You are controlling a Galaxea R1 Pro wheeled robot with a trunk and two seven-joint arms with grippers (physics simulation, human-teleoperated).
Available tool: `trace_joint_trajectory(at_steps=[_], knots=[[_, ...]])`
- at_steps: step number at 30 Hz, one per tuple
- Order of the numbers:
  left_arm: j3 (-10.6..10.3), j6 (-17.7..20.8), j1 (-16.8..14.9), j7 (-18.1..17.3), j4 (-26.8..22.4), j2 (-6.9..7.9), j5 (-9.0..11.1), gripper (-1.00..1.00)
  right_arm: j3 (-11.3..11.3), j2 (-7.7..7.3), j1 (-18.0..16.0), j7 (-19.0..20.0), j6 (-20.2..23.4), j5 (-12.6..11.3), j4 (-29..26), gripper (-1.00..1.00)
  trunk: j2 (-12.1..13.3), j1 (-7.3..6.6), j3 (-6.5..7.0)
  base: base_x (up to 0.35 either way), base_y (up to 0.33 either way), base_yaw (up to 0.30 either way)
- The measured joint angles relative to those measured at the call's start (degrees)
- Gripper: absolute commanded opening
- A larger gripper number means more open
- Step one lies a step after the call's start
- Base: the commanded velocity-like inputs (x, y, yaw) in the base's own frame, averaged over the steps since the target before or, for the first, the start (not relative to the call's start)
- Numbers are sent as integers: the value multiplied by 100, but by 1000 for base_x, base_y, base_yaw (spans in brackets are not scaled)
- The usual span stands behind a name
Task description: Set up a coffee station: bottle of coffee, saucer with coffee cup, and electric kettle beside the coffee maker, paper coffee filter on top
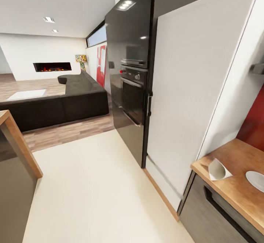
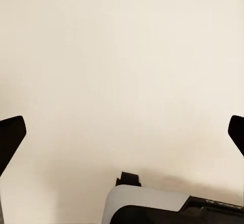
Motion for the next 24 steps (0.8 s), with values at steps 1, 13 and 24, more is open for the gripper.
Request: trace_joint_trajectory(at_steps=[1,13,24], knots=[[0,1,0,0,0,0,0,100,0,0,0,0,0,0,0,100,0,0,0,294,217,0],[0,-3,-1,0,1,0,0,100,2,0,0,0,-1,0,0,100,0,0,0,284,217,-37],[-1,-2,-1,0,1,0,0,100,2,0,0,0,-2,0,1,100,0,1,26,223,182,-216]])
